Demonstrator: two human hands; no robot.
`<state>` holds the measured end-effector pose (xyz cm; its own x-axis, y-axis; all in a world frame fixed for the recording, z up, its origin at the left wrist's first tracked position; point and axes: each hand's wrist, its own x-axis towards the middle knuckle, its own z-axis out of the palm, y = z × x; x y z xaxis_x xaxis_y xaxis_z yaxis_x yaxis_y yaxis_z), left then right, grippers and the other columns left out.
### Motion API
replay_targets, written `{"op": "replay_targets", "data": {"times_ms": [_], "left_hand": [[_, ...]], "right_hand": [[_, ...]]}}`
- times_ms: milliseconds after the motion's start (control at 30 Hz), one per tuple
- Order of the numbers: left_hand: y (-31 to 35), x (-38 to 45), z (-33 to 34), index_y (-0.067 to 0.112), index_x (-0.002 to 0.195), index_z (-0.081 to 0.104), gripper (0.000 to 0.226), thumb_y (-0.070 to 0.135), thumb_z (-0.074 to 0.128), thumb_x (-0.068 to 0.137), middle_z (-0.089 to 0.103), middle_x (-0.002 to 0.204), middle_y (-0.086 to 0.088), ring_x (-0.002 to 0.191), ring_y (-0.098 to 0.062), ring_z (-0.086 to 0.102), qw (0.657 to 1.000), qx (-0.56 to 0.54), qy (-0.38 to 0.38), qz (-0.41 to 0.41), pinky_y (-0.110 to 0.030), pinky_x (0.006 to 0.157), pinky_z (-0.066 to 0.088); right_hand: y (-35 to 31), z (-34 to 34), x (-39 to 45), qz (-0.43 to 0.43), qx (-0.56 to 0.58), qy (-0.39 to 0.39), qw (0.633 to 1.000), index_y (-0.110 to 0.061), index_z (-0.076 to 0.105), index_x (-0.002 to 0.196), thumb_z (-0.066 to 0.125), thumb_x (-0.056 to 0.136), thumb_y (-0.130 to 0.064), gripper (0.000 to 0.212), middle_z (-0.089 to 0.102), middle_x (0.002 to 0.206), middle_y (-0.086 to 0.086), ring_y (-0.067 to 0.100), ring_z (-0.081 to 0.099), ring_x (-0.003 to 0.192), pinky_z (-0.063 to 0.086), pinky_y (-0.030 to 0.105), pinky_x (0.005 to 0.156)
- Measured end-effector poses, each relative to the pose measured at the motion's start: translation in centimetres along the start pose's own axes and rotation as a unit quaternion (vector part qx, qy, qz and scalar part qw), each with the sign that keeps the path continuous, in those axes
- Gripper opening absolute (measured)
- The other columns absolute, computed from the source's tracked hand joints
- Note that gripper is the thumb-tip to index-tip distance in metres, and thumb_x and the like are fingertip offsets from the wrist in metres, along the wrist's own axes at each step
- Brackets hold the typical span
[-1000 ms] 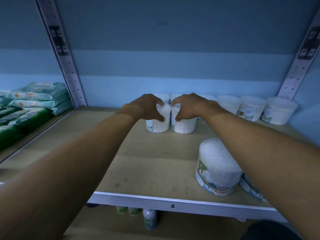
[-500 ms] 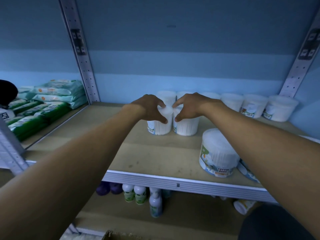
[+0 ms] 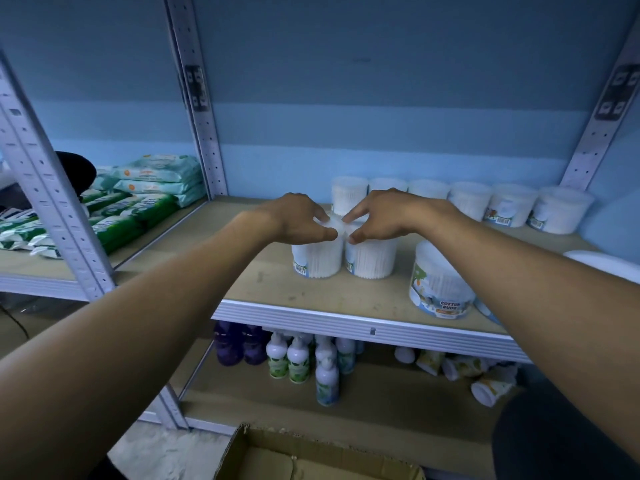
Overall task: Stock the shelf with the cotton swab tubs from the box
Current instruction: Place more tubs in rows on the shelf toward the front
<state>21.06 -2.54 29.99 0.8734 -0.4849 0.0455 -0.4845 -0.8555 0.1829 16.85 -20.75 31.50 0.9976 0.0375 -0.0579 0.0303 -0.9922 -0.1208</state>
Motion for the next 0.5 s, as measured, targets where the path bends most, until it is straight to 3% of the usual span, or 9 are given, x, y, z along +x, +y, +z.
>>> {"op": "replay_targets", "data": {"times_ms": [200,300,367,500], "left_hand": [[-0.1,-2.0,-0.6,0.032,0.135,0.059,0.056,0.062,0.056,0.087,0.051,0.142,0.001,0.132,-0.020,0.046,1.000,0.007,-0.013,0.002,-0.031,0.099,0.038],[-0.2,-2.7,-0.8,0.033,0.133,0.060,0.057,0.064,0.057,0.086,0.052,0.141,0.002,0.131,-0.019,0.047,1.000,0.007,-0.019,0.003,-0.029,0.098,0.038],[-0.3,-3.2,-0.9,0.032,0.132,0.061,0.058,0.065,0.058,0.085,0.054,0.139,0.002,0.129,-0.019,0.049,1.000,0.004,-0.016,0.006,-0.029,0.096,0.038],[-0.3,-4.0,-0.8,0.031,0.134,0.059,0.061,0.067,0.057,0.085,0.054,0.139,0.001,0.128,-0.019,0.050,1.000,0.012,-0.012,0.016,-0.027,0.091,0.037]], "right_hand": [[-0.8,0.1,-1.8,-0.006,0.012,-0.005,1.000,-0.043,0.050,0.143,0.073,0.083,-0.050,0.065,0.046,0.152,-0.008,0.020,0.046,0.134,0.042,0.030,0.100],[-1.0,0.1,-2.1,0.001,0.003,-0.016,1.000,-0.043,0.037,0.151,0.076,0.079,-0.053,0.083,0.036,0.157,-0.009,0.022,0.044,0.136,0.048,0.039,0.103],[-0.9,0.2,-2.3,0.003,-0.003,-0.022,1.000,-0.039,0.027,0.155,0.077,0.077,-0.055,0.094,0.034,0.159,-0.008,0.022,0.045,0.136,0.048,0.039,0.103],[-0.3,0.4,-2.3,0.005,0.014,-0.035,0.999,-0.033,0.004,0.158,0.080,0.069,-0.058,0.120,0.045,0.152,0.000,0.028,0.053,0.126,0.048,0.040,0.102]]}}
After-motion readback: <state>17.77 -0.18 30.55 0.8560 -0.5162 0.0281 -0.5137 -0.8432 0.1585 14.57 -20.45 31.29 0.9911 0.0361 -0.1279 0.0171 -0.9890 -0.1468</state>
